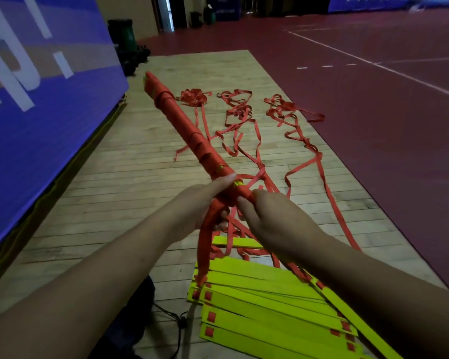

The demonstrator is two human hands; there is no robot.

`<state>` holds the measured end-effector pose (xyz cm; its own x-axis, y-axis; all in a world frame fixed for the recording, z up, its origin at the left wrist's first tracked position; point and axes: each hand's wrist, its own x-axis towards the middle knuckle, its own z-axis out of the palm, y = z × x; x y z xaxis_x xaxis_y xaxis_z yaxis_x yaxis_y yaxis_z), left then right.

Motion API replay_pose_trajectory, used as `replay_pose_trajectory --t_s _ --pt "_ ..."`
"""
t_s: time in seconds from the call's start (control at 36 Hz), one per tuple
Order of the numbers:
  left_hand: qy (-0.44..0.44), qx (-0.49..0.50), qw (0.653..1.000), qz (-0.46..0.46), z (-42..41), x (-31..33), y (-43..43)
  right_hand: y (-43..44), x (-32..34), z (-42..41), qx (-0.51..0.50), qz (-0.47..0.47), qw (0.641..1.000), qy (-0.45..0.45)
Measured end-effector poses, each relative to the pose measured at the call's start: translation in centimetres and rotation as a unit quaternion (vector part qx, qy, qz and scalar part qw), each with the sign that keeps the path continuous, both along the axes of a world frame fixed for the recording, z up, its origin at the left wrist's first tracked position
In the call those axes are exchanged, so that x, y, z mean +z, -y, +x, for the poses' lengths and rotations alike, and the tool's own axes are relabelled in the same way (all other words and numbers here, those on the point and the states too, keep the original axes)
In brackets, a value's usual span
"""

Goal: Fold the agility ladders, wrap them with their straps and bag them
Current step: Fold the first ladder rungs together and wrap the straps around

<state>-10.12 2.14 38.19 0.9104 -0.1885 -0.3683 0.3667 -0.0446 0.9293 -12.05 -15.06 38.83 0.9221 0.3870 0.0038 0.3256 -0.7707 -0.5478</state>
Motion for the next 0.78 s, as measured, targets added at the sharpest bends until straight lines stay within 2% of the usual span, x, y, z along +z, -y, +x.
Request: replay_pose_trajectory --t_s 0.08,0.19,0.31,0.44,0.5,0.56,0.64,0.72,0.75,0.78 --pt "0.026 0.055 0.998 -0.02 0.0 0.0 0.3 -0.5 -0.2 -0.3 0.005 0.025 1.0 0.011" --pt "0.063 0.026 0.997 -0.022 0.2 0.5 -1.0 -0.5 0.5 -0.6 0.034 0.114 0.992 -0.049" --pt "0.07 0.02 0.997 -0.011 0.2 0.7 -1.1 -0.6 0.8 -0.9 0.052 0.074 0.996 -0.02" --pt "0.041 0.076 0.996 0.008 0.0 0.3 -1.0 -1.8 0.5 -1.4 0.051 0.033 0.998 0.03" --pt "0.036 0.071 0.997 -0.016 -0.2 0.3 -1.3 -2.0 0.5 -1.3 0.04 0.053 0.998 0.002" --pt "0.048 0.056 0.996 -0.05 -0.2 0.5 -1.7 -1.6 1.1 -1.0 0.022 0.142 0.986 -0.089" --pt "0.062 0.026 0.995 -0.079 -0.5 0.9 -2.2 -0.3 2.2 -0.4 0.018 0.271 0.916 -0.295" --pt "0.065 -0.021 0.992 -0.102 -1.3 1.2 -2.2 0.5 2.7 -0.9 0.082 0.373 0.776 -0.502" --pt "0.066 -0.024 0.991 -0.112 -1.4 1.3 -2.1 0.4 2.7 -1.1 0.095 0.394 0.741 -0.535" --pt "0.066 -0.021 0.991 -0.118 -1.5 1.4 -2.0 0.4 2.5 -1.2 0.1 0.408 0.723 -0.548"
